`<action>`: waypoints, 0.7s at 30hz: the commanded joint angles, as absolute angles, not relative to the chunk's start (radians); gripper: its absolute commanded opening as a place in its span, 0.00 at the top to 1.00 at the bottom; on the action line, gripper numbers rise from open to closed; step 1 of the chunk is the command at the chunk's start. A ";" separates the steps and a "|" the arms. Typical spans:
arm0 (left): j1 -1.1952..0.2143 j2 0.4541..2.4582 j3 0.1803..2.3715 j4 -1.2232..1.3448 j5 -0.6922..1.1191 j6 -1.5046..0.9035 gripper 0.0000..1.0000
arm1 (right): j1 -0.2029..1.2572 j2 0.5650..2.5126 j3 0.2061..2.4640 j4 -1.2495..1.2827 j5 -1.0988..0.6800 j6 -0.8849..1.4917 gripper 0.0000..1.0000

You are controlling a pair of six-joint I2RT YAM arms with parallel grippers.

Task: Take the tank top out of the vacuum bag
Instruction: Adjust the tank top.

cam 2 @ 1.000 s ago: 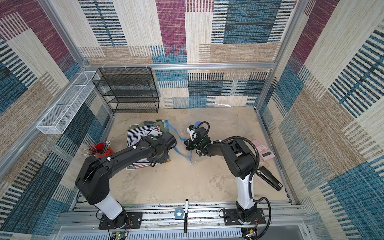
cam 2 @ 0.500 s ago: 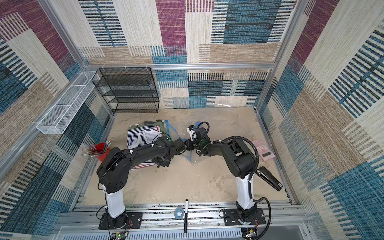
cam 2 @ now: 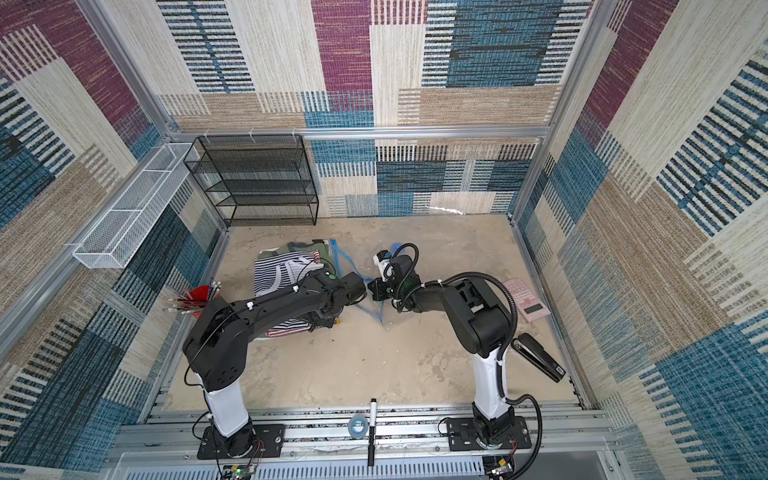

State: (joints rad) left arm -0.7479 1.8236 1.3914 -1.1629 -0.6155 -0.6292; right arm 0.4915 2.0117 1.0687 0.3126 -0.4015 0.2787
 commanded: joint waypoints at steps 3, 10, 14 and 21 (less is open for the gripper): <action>-0.696 1.687 1.336 -1.021 -0.496 -0.626 1.00 | 0.492 2.013 1.077 0.310 -0.419 0.278 0.99; -0.628 1.487 1.242 -0.838 -0.337 -0.636 1.00 | 0.492 2.015 1.080 0.309 -0.423 0.281 0.99; -0.618 1.440 1.234 -0.815 -0.331 -0.652 1.00 | 0.492 2.019 1.081 0.308 -0.425 0.281 0.99; -0.592 1.370 1.164 -0.665 -0.258 -0.697 1.00 | 0.492 2.021 1.084 0.303 -0.426 0.278 0.99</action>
State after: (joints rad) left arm -0.5972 1.3823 1.1809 -0.7654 -0.3233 -0.6392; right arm 0.4915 2.0186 1.0760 0.3061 -0.4122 0.2787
